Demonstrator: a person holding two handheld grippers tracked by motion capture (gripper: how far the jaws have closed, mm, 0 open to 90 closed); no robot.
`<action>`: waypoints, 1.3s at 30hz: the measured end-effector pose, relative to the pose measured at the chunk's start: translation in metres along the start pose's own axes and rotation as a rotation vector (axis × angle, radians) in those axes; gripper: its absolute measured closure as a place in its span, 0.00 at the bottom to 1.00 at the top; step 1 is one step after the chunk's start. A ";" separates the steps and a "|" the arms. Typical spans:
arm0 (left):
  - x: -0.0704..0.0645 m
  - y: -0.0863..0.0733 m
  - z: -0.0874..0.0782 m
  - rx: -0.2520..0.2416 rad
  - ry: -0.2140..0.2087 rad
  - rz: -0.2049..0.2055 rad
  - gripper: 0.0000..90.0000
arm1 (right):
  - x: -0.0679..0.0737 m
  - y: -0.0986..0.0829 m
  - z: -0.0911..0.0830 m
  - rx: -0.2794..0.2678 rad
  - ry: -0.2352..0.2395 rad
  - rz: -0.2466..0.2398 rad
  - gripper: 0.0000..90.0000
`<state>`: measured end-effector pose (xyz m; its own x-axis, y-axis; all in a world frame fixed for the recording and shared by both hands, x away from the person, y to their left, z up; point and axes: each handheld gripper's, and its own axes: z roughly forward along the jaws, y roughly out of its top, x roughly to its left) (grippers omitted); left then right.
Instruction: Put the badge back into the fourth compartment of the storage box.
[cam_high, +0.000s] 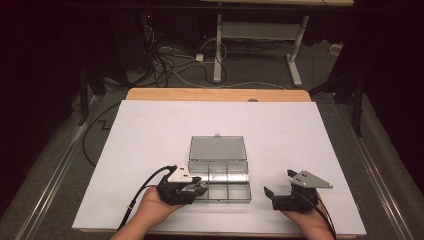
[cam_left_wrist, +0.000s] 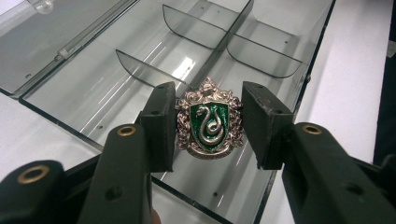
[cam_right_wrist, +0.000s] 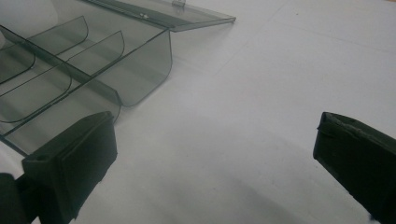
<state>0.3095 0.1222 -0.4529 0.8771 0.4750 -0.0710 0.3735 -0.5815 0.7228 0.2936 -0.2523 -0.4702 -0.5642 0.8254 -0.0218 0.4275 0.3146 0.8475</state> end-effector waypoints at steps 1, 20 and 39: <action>0.000 0.000 0.001 0.002 -0.001 0.000 0.61 | 0.000 0.000 0.000 0.001 0.001 0.000 0.00; -0.001 -0.004 0.006 0.031 0.008 0.011 0.61 | 0.000 0.000 0.000 0.001 0.005 0.000 0.00; 0.005 -0.003 -0.003 -0.042 -0.004 -0.032 0.50 | 0.000 0.000 0.000 -0.001 0.005 0.001 0.00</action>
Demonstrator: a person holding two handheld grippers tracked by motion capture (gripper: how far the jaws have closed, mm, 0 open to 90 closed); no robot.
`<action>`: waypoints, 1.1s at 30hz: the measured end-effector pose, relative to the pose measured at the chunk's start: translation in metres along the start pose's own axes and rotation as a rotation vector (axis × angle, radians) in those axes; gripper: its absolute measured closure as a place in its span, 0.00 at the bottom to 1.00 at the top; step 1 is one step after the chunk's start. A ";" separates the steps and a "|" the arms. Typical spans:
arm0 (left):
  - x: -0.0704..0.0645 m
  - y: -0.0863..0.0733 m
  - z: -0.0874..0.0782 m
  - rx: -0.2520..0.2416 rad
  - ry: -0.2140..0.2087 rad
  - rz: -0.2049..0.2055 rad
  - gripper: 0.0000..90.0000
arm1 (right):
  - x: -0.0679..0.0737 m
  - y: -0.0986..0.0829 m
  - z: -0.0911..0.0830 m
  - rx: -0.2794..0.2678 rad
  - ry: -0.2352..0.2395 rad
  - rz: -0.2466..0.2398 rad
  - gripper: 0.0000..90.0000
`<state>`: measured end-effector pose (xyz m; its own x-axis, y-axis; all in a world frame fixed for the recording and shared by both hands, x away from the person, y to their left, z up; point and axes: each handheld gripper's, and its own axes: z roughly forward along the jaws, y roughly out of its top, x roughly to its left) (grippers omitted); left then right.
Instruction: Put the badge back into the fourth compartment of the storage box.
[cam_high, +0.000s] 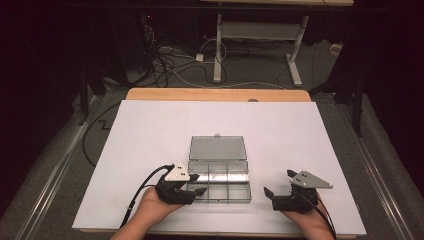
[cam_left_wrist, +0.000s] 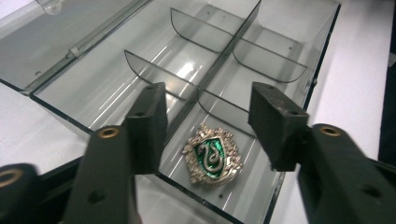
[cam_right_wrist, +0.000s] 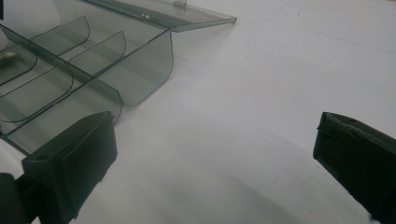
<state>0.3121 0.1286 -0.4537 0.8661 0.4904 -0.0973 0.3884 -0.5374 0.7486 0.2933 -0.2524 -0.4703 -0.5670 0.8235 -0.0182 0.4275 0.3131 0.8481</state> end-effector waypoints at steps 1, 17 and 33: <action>0.001 0.000 -0.001 -0.006 -0.001 -0.004 0.50 | 0.000 0.000 0.000 0.000 0.000 0.001 0.00; 0.017 -0.008 -0.016 -0.059 0.023 -0.070 0.39 | 0.000 0.000 -0.001 -0.007 0.003 0.001 0.00; 0.037 -0.020 -0.025 -0.056 0.079 -0.136 0.21 | -0.001 0.000 -0.002 -0.011 0.004 0.003 0.00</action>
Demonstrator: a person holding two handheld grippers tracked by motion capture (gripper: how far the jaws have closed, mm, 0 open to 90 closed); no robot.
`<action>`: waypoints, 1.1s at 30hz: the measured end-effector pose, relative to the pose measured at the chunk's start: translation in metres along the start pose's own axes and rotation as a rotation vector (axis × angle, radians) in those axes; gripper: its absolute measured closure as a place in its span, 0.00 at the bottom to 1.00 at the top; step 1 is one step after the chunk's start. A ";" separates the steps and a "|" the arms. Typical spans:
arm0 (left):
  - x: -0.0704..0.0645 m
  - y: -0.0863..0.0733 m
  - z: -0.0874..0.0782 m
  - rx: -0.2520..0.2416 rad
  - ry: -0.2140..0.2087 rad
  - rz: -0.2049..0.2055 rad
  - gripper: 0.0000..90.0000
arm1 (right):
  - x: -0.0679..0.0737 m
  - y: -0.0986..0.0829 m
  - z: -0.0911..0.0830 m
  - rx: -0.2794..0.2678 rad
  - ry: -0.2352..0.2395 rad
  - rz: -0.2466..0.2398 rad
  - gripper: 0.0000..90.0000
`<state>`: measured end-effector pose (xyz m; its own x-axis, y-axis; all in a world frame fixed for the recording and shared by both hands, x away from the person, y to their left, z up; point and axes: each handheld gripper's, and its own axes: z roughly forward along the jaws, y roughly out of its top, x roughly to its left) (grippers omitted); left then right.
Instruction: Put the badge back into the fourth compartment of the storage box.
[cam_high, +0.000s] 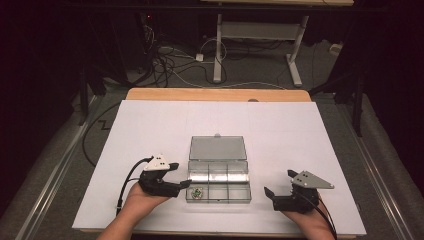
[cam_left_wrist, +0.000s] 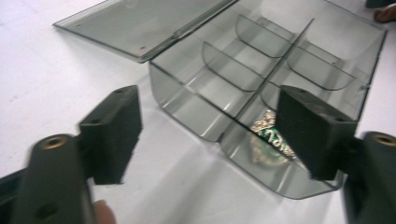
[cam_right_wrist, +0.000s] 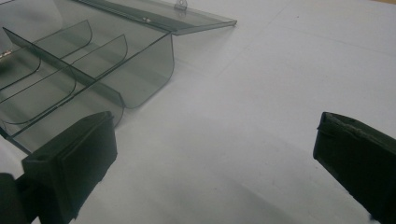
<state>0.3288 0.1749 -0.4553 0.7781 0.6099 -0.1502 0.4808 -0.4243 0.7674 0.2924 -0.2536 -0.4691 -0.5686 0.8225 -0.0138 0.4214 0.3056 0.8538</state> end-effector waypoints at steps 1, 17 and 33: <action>0.001 -0.001 0.000 -0.002 0.006 -0.003 0.21 | 0.000 0.000 0.000 0.000 -0.001 0.003 0.00; 0.027 -0.004 0.002 -0.013 0.050 -0.094 0.00 | -0.001 0.002 0.004 0.002 -0.002 0.010 0.00; 0.040 -0.001 0.020 -0.005 0.064 -0.118 0.00 | -0.009 0.017 0.021 -0.013 -0.016 0.037 0.00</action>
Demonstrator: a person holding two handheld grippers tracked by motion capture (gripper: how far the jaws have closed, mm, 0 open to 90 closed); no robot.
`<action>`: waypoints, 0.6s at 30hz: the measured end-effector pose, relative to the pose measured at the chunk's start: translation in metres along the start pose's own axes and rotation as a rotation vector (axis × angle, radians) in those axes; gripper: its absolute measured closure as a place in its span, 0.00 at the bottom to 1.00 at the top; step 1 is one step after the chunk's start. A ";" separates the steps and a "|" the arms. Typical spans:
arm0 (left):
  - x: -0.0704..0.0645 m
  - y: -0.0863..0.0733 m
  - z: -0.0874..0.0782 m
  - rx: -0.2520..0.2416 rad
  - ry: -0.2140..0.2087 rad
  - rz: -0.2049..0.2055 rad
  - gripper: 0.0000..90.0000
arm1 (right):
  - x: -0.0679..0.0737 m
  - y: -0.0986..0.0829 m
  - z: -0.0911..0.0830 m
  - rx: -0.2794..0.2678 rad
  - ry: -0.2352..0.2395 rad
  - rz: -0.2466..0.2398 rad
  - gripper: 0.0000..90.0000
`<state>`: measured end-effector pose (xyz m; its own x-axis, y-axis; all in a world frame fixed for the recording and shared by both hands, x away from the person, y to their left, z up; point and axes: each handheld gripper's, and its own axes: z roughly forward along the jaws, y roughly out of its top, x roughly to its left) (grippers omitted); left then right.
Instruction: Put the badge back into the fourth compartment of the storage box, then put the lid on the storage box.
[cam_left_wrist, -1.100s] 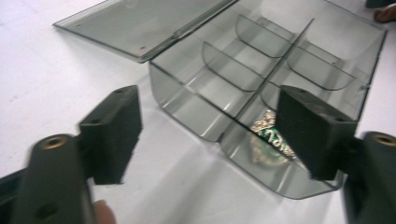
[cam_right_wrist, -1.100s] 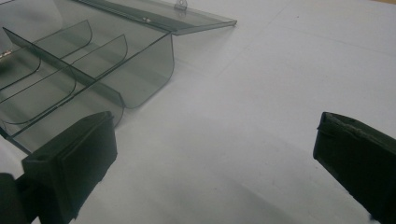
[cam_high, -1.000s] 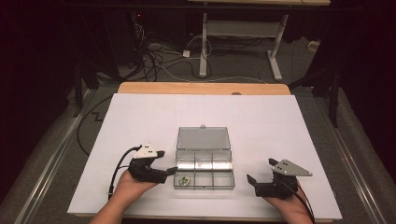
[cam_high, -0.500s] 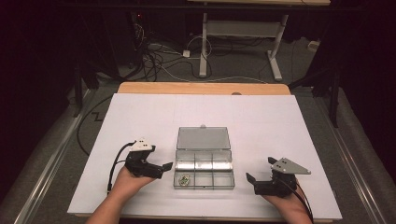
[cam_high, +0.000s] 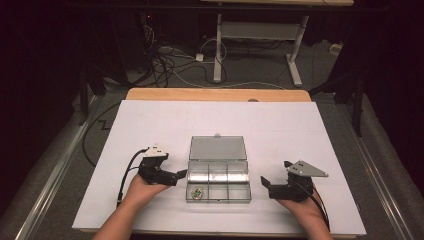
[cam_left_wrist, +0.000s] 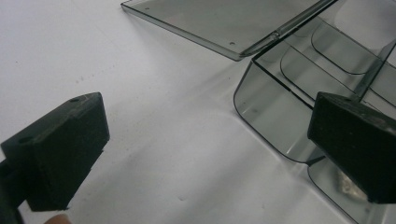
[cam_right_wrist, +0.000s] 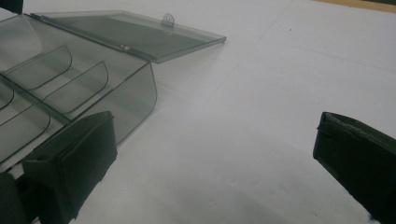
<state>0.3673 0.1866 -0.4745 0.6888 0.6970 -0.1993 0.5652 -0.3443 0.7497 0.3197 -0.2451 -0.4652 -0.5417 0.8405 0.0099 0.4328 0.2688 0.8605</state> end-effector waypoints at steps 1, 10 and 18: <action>0.001 0.001 0.001 0.001 -0.001 0.000 0.00 | 0.000 0.001 0.001 -0.005 -0.002 0.000 0.00; 0.010 0.009 0.005 -0.037 0.003 -0.030 0.00 | -0.004 0.014 0.012 -0.021 -0.009 0.029 0.00; 0.020 0.025 0.014 -0.040 -0.003 -0.052 0.00 | -0.006 0.034 0.030 -0.026 0.006 0.034 0.00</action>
<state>0.4016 0.1830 -0.4685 0.6603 0.7113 -0.2407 0.5817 -0.2817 0.7631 0.3592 -0.2273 -0.4512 -0.5314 0.8460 0.0429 0.4323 0.2273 0.8726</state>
